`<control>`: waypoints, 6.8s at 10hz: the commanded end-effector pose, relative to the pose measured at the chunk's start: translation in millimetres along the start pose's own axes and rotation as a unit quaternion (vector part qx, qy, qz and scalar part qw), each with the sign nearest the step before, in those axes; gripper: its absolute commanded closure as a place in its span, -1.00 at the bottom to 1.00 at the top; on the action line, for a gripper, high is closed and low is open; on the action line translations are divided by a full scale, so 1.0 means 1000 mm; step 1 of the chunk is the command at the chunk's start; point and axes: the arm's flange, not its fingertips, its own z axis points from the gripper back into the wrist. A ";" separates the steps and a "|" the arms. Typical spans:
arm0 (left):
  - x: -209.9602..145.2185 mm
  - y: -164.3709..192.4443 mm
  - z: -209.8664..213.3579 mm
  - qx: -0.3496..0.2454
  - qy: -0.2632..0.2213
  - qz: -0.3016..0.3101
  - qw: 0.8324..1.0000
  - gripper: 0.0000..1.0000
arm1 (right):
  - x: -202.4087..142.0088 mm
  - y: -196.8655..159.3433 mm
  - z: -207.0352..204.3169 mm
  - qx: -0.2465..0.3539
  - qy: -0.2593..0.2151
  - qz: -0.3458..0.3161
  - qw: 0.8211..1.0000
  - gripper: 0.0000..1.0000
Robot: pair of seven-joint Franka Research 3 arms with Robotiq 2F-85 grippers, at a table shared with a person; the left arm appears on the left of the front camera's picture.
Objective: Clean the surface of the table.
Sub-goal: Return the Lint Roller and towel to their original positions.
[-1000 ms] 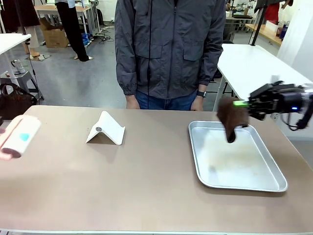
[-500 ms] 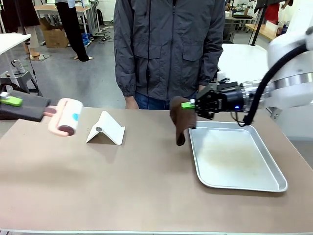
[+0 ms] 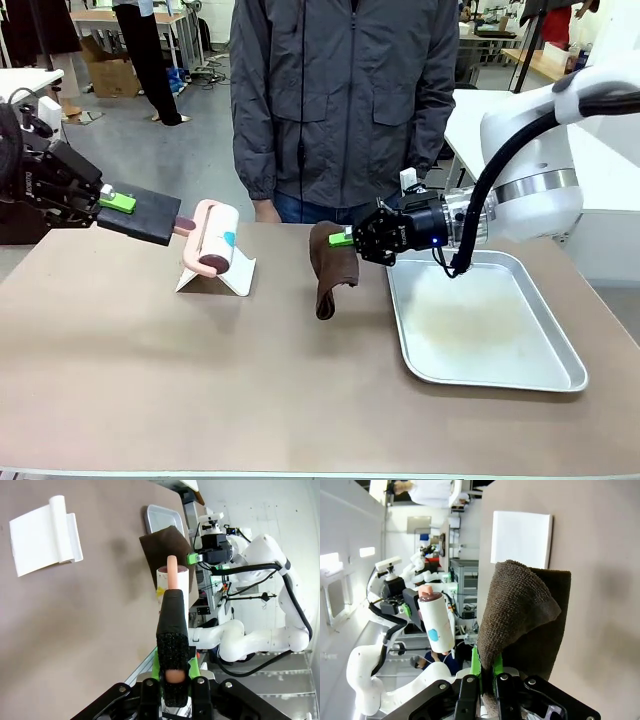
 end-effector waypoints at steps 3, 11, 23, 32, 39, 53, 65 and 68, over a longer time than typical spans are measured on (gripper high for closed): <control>-0.006 0.002 0.011 0.000 -0.001 -0.002 1.000 0.55 | -0.003 0.002 -0.006 -0.002 0.002 0.002 1.000 0.80; 0.051 -0.039 -0.041 0.134 0.042 0.017 0.990 0.55 | -0.041 0.000 -0.012 -0.084 -0.100 -0.011 0.991 0.80; 0.153 -0.009 -0.123 0.285 0.077 0.045 0.954 0.55 | -0.035 -0.015 -0.024 -0.043 -0.073 0.016 0.996 0.80; 0.155 0.016 -0.136 0.307 0.053 0.054 0.949 0.55 | -0.029 -0.024 -0.024 -0.038 -0.070 0.033 0.996 0.80; 0.153 0.018 -0.143 0.311 0.050 0.064 0.947 0.55 | -0.018 -0.041 -0.031 -0.048 -0.062 0.041 0.996 0.68; 0.129 -0.012 -0.091 0.337 0.037 0.054 0.939 -1.00 | -0.005 0.037 -0.034 -0.347 0.021 0.186 0.919 -1.00; -0.051 -0.016 0.006 0.025 -0.013 0.002 1.000 -1.00 | -0.073 0.063 0.105 -0.096 -0.016 -0.013 0.995 -1.00; -0.067 0.014 0.000 -0.094 0.005 -0.019 0.995 -1.00 | -0.081 0.033 0.182 -0.002 -0.061 -0.051 0.997 -1.00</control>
